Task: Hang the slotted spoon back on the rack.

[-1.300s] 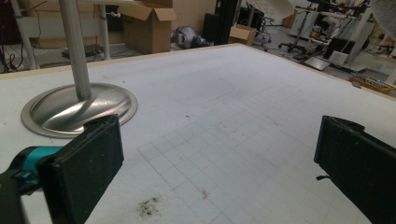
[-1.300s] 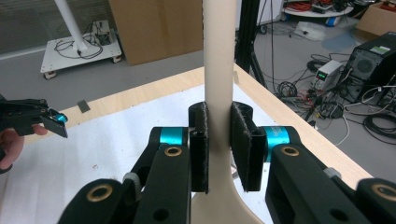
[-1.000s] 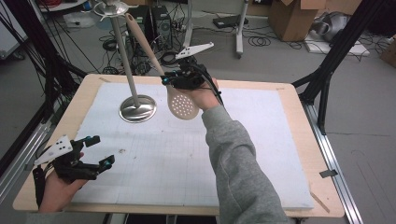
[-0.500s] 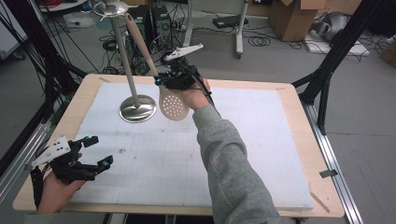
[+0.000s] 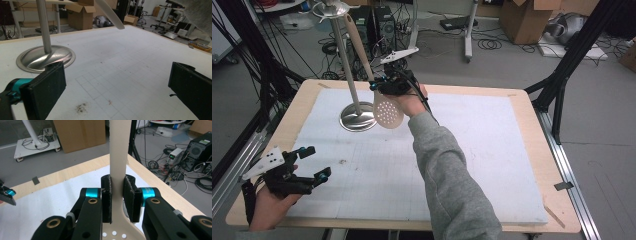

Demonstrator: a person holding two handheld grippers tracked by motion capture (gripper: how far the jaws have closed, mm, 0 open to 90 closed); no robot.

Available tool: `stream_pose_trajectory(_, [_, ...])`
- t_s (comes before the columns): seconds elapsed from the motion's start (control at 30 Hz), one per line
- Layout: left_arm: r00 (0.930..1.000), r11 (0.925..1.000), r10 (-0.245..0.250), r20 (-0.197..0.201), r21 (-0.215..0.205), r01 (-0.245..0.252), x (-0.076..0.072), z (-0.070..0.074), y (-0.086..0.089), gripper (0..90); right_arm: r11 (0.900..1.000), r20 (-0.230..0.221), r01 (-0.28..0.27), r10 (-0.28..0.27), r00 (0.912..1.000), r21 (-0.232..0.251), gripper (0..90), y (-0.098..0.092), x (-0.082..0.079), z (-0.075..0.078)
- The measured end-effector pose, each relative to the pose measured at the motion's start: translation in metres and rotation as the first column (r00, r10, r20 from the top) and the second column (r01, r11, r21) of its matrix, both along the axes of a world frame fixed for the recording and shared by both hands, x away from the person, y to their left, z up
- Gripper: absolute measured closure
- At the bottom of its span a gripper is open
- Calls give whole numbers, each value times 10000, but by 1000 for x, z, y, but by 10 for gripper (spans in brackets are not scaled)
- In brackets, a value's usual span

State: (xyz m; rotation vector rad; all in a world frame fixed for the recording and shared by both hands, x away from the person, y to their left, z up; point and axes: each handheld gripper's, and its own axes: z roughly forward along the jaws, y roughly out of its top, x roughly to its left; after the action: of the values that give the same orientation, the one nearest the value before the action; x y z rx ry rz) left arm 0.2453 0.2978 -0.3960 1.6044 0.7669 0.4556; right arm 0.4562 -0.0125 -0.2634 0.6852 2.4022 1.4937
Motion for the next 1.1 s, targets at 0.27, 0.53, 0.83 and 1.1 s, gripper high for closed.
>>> stream_pose_trajectory(0.27, [10000, 10000, 13, 19, -13, -13, -2, 1, 2, 18, 9999, -29, 117, -117, 9999, 0, 780, 12, 4, -4])
stream_pose_trajectory(0.53, [10000, 10000, 12, 17, -10, -12, -3, 0, 1, 18, 9997, 17, 225, -225, 9997, 82, 778, 16, 5, -6])
stream_pose_trajectory(0.83, [10000, 10000, -17, -19, 26, 17, -3, 0, 0, 18, 9997, 66, 244, -245, 9997, 73, 757, 17, 4, -8])
stream_pose_trajectory(1.1, [10000, 10000, 29, 14, -94, -29, -1, 1, 2, 18, 9981, 77, 146, -151, 9999, 594, 603, 9, -4, -6])
